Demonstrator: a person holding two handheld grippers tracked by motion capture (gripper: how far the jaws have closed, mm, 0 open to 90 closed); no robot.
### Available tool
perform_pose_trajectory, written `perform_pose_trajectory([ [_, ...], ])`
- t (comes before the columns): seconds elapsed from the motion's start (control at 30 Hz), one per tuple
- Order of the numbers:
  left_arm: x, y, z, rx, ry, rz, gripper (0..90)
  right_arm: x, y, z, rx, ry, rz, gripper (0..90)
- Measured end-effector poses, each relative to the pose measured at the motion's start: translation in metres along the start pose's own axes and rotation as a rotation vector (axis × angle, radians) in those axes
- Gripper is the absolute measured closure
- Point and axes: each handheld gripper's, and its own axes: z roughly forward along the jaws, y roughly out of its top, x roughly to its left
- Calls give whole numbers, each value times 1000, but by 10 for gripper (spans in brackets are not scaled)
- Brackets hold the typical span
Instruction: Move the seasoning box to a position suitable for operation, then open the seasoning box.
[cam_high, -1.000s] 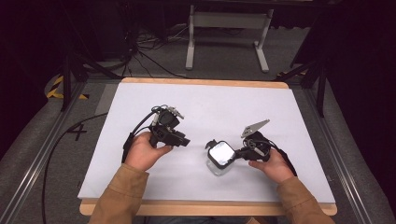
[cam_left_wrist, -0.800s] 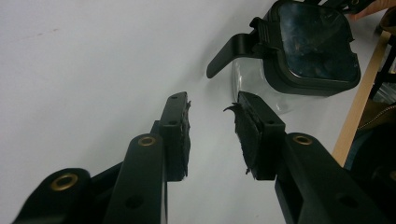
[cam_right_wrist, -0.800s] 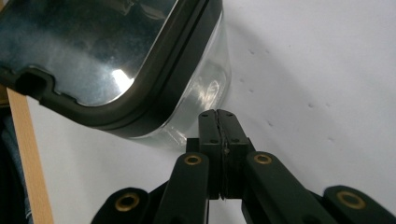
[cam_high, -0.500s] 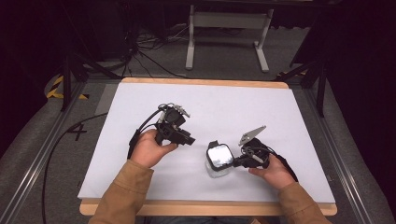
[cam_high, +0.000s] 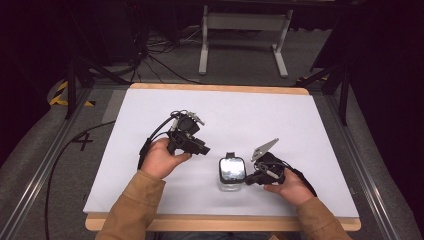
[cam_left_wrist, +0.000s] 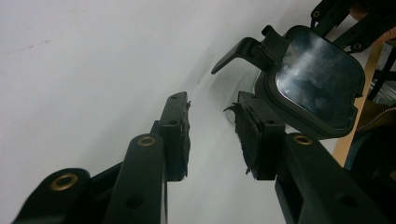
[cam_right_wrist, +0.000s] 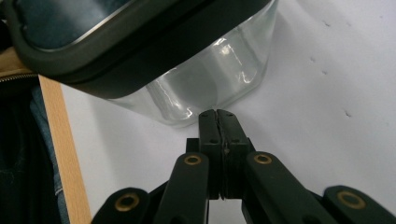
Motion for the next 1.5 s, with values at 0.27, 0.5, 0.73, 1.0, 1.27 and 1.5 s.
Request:
perform_pose_trajectory([
  [0.27, -8, 6, -8, -102, -25, 29, 646, -11, -11, -42, -145, -114, 58, 897],
  [0.5, -20, 15, -6, -169, -56, 89, 686, -17, -21, -61, -215, -153, 97, 897],
  [0.73, -27, 25, 10, -155, -68, 155, 846, -16, -26, -66, -239, -167, 104, 893],
  [1.0, -26, 34, 31, -141, -49, 147, 876, -15, -35, -69, -249, -168, 121, 892],
  [1.27, -21, 36, 42, -137, -56, 125, 866, -15, -39, -67, -244, -169, 130, 891],
  [1.5, -26, 38, 47, -103, -87, 154, 865, -15, -38, -66, -243, -160, 128, 888],
])
